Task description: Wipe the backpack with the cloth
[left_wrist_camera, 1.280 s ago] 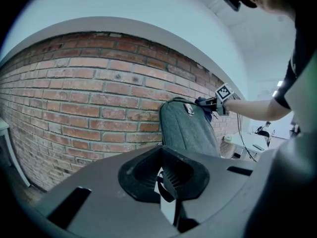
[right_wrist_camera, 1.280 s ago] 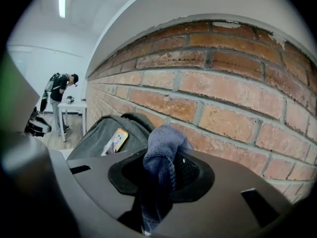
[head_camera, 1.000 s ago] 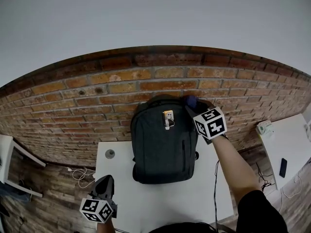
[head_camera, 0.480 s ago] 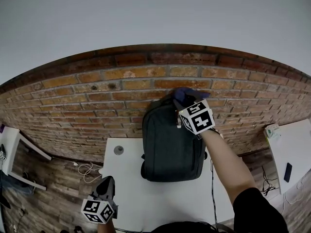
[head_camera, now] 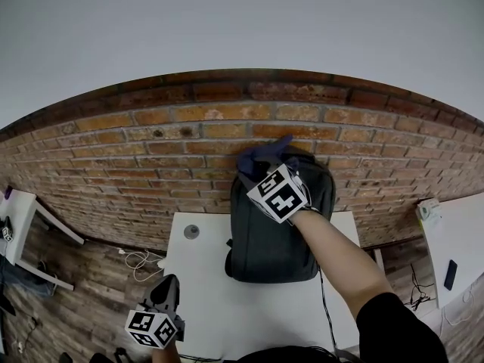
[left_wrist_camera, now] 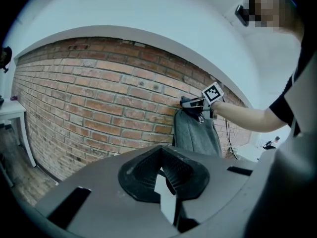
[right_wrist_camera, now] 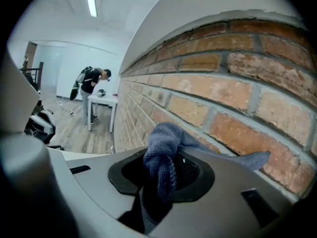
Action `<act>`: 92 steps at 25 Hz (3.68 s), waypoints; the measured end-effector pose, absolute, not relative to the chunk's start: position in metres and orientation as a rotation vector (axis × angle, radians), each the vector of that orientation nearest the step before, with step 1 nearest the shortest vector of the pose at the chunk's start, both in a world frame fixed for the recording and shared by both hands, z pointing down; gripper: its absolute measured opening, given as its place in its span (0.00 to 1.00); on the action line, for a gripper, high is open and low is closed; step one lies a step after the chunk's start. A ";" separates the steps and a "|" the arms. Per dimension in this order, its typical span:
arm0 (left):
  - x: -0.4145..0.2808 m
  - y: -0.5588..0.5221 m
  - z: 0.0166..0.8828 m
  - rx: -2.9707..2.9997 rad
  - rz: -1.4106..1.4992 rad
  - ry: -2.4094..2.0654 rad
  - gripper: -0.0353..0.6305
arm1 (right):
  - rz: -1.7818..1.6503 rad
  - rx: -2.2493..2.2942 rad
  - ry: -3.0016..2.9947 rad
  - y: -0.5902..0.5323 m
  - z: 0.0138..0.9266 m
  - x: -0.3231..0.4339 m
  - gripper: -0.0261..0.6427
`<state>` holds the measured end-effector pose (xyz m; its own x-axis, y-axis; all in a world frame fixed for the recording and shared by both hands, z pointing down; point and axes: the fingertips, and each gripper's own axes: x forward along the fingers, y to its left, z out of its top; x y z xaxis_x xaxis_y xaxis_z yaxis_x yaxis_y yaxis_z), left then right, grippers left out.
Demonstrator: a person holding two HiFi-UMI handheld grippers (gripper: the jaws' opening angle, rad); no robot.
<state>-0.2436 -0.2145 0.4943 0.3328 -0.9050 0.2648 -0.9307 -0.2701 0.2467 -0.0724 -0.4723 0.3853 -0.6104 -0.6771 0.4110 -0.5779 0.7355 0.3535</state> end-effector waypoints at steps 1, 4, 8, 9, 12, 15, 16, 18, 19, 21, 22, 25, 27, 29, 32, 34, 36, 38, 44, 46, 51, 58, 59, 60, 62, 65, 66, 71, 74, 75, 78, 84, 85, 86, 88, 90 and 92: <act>-0.245 -0.213 0.495 2.243 0.101 -1.635 0.03 | -0.256 0.921 -2.405 -0.469 0.389 -0.080 0.20; -0.250 -0.208 0.497 2.219 0.105 -1.652 0.03 | -0.285 0.910 -2.382 -0.466 0.396 -0.093 0.20; -0.247 -0.206 0.498 2.217 0.109 -1.645 0.03 | -0.301 0.930 -2.379 -0.469 0.393 -0.094 0.20; -0.245 -0.206 0.498 2.221 0.109 -1.641 0.03 | -0.289 0.938 -2.383 -0.470 0.392 -0.092 0.20; -0.240 -0.209 0.495 2.238 0.112 -1.630 0.03 | -0.268 0.991 -2.388 -0.473 0.386 -0.081 0.20; -0.234 -0.214 0.491 2.257 0.116 -1.618 0.03 | -0.293 1.056 -2.364 -0.478 0.380 -0.064 0.20; -0.231 -0.215 0.491 2.263 0.117 -1.613 0.03 | -0.303 1.078 -2.352 -0.480 0.378 -0.057 0.20; -0.226 -0.219 0.490 2.275 0.121 -1.600 0.03 | -0.308 1.122 -2.332 -0.485 0.375 -0.040 0.20; -0.223 -0.220 0.490 2.282 0.124 -1.592 0.03 | -0.307 1.147 -2.321 -0.487 0.373 -0.030 0.20; -0.215 -0.225 0.490 2.299 0.129 -1.572 0.03 | -0.300 1.194 -2.303 -0.491 0.370 -0.010 0.20; -0.211 -0.227 0.490 2.308 0.131 -1.561 0.03 | -0.291 1.214 -2.296 -0.492 0.368 0.000 0.20; -0.199 -0.234 0.487 2.334 0.138 -1.530 0.03 | -0.252 1.273 -2.274 -0.496 0.365 0.028 0.20; -0.192 -0.238 0.486 2.351 0.141 -1.513 0.03 | -0.231 1.321 -2.257 -0.499 0.363 0.048 0.20; -0.185 -0.241 0.485 2.366 0.146 -1.497 0.03 | -0.203 1.366 -2.240 -0.503 0.363 0.069 0.20; -0.175 -0.246 0.484 2.385 0.158 -1.471 0.03 | -0.181 1.408 -2.214 -0.507 0.364 0.098 0.20; -0.171 -0.248 0.483 2.393 0.165 -1.460 0.03 | -0.168 1.429 -2.205 -0.508 0.364 0.112 0.20; -0.166 -0.249 0.483 2.400 0.173 -1.453 0.03 | -0.137 1.452 -2.211 -0.508 0.367 0.123 0.20; -0.163 -0.250 0.482 2.407 0.183 -1.452 0.03 | -0.105 1.478 -2.221 -0.507 0.370 0.132 0.20; -0.170 -0.250 0.481 2.391 0.184 -1.476 0.03 | -0.051 1.523 -2.239 -0.503 0.375 0.152 0.20; -0.169 -0.249 0.482 2.386 0.181 -1.473 0.03 | -0.043 1.540 -2.238 -0.502 0.378 0.157 0.20; -0.158 -0.248 0.483 2.407 0.195 -1.442 0.03 | -0.006 1.595 -2.247 -0.499 0.381 0.172 0.20; -0.153 -0.248 0.483 2.415 0.200 -1.428 0.03 | 0.055 1.665 -2.228 -0.490 0.392 0.193 0.20; -0.153 -0.248 0.484 2.416 0.201 -1.427 0.03 | 0.067 1.670 -2.218 -0.489 0.396 0.197 0.20; -0.152 -0.248 0.484 2.417 0.201 -1.424 0.03 | 0.081 1.672 -2.207 -0.487 0.402 0.201 0.20; -0.148 -0.248 0.485 2.421 0.202 -1.417 0.03 | 0.120 1.673 -2.190 -0.483 0.415 0.208 0.20; -0.141 -0.248 0.485 2.431 0.203 -1.401 0.03 | 0.185 1.673 -2.178 -0.475 0.436 0.217 0.20; -0.139 -0.248 0.485 2.435 0.204 -1.396 0.03 | 0.205 1.673 -2.173 -0.473 0.443 0.220 0.20; -0.134 -0.246 0.487 2.440 0.217 -1.382 0.03 | 0.310 1.644 -2.151 -0.457 0.483 0.224 0.20; -0.133 -0.246 0.487 2.439 0.219 -1.384 0.03 | 0.377 1.622 -2.145 -0.444 0.509 0.224 0.20; -0.133 -0.246 0.486 2.440 0.219 -1.385 0.03 | 0.397 1.614 -2.143 -0.439 0.517 0.223 0.20; -0.131 -0.246 0.486 2.444 0.221 -1.381 0.03 | 0.445 1.591 -2.131 -0.424 0.541 0.220 0.20; -0.129 -0.245 0.488 2.444 0.220 -1.373 0.03 | 0.496 1.536 -2.124 -0.392 0.578 0.215 0.20; -0.128 -0.246 0.488 2.444 0.220 -1.371 0.03 | 0.500 1.523 -2.125 -0.386 0.583 0.214 0.20; -0.128 -0.246 0.489 2.444 0.220 -1.368 0.03 | 0.506 1.504 -2.125 -0.380 0.588 0.214 0.20; -0.127 -0.247 0.490 2.445 0.220 -1.362 0.03 | 0.515 1.446 -2.117 -0.366 0.601 0.211 0.20; -0.125 -0.248 0.490 2.448 0.218 -1.357 0.03 | 0.526 1.388 -2.104 -0.351 0.617 0.209 0.20; -0.123 -0.249 0.489 2.455 0.214 -1.349 0.03 | 0.541 1.351 -2.086 -0.336 0.632 0.208 0.20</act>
<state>-0.1229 -0.2487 0.4893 0.5401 -0.7914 0.2865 -0.8412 -0.4966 0.2141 0.2080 -0.3357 0.6317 -0.3111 -0.6760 0.6681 -0.9154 0.4021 -0.0194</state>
